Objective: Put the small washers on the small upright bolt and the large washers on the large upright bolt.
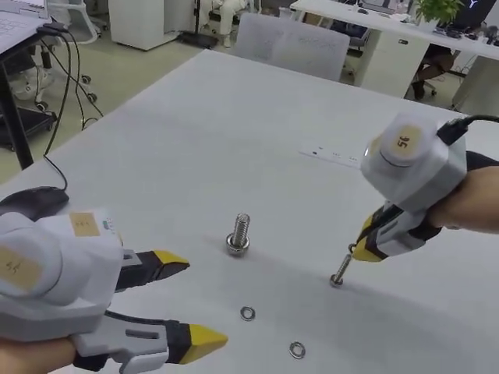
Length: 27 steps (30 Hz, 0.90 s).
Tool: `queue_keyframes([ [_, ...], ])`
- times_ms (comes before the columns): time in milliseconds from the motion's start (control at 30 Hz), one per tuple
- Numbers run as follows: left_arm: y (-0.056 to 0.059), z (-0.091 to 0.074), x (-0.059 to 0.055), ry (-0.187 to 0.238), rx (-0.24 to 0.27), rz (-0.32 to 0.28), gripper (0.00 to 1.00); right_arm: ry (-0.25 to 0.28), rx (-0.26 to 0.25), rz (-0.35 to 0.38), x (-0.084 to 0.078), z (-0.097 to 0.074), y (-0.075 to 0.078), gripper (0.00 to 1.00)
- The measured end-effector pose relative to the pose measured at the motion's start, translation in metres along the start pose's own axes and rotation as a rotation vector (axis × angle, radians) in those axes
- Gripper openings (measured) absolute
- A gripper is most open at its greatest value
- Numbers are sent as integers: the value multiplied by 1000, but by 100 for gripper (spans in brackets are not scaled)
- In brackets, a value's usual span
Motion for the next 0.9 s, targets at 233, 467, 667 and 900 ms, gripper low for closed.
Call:
queue_keyframes([
  [233,-1,2,0,-5,0,-1,59,-5,8,2,-3,3,1,13],
  [467,-2,2,-1,-7,3,-2,59,-9,14,3,-4,7,2,13],
  [667,-3,3,-1,-9,4,-4,59,-13,17,4,-5,9,5,13],
  [900,-4,3,-2,-13,4,-4,59,-13,22,7,-6,11,4,13],
])
Point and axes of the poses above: the centre of the closed fingertips' face, and the gripper's own axes: z roughly forward along the fingers, y roughly to its right, x roughly out of its top, the point moved 4 cm from there along -z, roughly backward along the fingers, and after that the axes turned 10 degrees about y, right-handed, at the moved point
